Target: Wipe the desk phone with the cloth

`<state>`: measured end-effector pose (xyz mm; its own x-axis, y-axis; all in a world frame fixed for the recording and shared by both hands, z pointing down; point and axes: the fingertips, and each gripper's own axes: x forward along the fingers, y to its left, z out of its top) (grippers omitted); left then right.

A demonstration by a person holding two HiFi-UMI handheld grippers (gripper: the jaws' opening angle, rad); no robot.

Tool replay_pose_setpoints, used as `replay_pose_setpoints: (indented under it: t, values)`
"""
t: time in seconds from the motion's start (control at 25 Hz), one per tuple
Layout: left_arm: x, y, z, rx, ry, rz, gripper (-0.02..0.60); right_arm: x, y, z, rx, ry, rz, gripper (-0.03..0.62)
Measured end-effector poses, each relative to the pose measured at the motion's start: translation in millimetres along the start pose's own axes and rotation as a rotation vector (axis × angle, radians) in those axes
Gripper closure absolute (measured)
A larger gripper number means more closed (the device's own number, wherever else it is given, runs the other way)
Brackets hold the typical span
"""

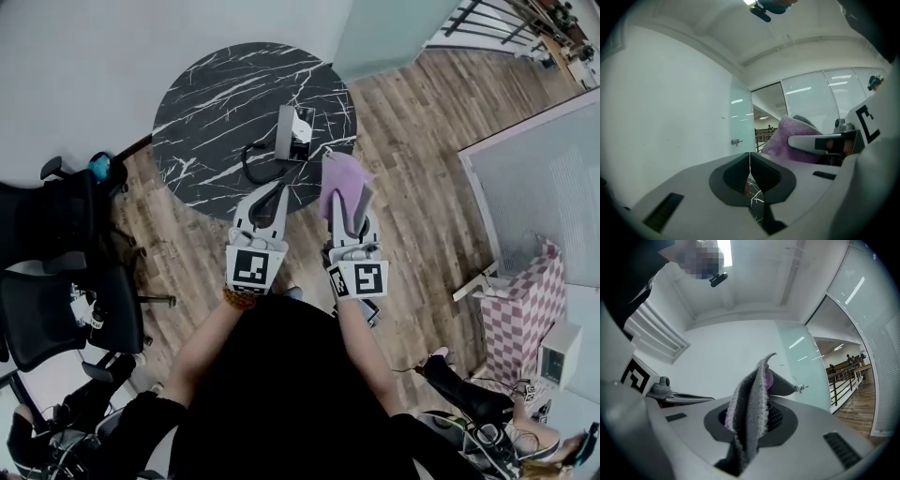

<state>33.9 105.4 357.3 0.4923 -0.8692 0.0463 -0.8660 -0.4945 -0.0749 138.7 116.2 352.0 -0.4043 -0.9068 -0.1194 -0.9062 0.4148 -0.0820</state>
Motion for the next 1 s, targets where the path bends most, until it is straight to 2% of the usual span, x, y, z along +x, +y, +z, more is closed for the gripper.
replay_pose_setpoints:
  t: [0.76,1.0]
  values:
    - [72.5,78.5,-9.8,-0.036,-0.001,-0.042,0.565,98.3,-14.3,-18.0,-0.044,0.068,-0.018,0.525]
    - [95.0,98.6,-13.3,-0.025,-0.008,-0.08,0.565,126.1,-16.9,-31.2,-0.098,0.097,-0.012,0.525]
